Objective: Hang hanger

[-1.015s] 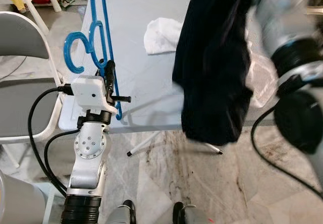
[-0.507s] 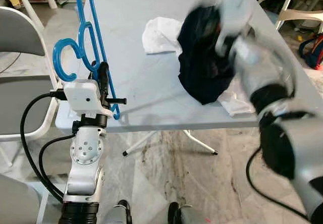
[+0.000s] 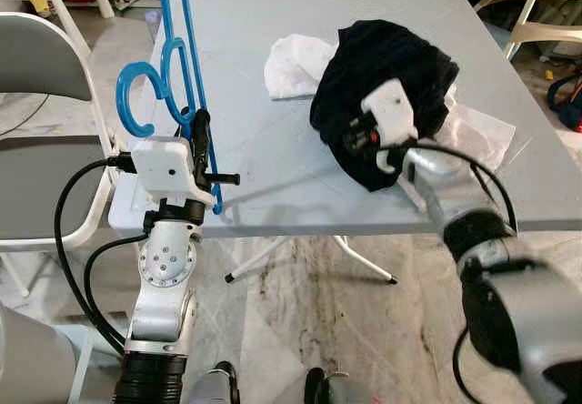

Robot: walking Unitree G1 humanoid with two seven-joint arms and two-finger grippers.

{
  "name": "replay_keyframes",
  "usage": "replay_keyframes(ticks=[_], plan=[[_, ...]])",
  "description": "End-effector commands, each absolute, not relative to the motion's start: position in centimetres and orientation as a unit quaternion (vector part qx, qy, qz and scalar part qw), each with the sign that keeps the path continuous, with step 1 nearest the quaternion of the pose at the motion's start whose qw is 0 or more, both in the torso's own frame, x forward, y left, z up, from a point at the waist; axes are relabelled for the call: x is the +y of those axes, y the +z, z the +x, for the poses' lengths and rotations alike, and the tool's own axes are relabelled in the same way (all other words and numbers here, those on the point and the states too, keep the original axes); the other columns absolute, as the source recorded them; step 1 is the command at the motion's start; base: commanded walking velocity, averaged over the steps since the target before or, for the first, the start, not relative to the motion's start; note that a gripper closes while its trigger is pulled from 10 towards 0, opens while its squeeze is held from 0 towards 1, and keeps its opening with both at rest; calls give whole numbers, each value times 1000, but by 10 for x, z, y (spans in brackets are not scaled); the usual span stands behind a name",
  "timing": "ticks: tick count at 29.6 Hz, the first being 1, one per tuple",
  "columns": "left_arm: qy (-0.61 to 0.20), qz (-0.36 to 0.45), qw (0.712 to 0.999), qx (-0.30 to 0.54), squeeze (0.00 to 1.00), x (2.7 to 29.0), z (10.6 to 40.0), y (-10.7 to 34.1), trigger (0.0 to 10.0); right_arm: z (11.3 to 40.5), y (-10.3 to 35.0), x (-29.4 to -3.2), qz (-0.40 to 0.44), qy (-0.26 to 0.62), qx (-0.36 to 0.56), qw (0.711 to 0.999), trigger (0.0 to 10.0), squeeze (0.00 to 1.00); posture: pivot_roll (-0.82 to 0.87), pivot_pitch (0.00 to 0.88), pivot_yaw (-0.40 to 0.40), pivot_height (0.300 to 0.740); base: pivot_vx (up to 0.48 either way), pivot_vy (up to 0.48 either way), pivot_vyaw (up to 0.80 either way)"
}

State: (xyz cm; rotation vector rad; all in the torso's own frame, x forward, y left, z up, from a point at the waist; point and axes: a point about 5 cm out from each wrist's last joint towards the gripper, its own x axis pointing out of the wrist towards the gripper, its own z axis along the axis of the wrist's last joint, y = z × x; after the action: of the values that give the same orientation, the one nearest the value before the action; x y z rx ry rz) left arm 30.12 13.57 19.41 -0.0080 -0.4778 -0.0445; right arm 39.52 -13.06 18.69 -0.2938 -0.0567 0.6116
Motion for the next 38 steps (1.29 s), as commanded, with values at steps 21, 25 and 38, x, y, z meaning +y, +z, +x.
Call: replay_keyframes(ticks=[21, 25, 38], plan=[[-27, 10, 998, -63, 0, 134, 312, 123, 10000, 352, 214, -181, -348, 103, -187, 913, 10000, 1000, 63, 234, -22, 740, 0, 0, 0], [-31, 9, 998, -62, 0, 131, 314, 122, 10000, 347, 209, -182, -395, 130, -168, 894, 10000, 1000, 58, 225, -22, 740, 0, 0, 0], [-46, 5, 998, -51, 0, 129, 314, 116, 10000, 328, 188, -183, -431, 315, -68, 843, 10000, 1000, 58, 221, -28, 740, 0, 0, 0]])
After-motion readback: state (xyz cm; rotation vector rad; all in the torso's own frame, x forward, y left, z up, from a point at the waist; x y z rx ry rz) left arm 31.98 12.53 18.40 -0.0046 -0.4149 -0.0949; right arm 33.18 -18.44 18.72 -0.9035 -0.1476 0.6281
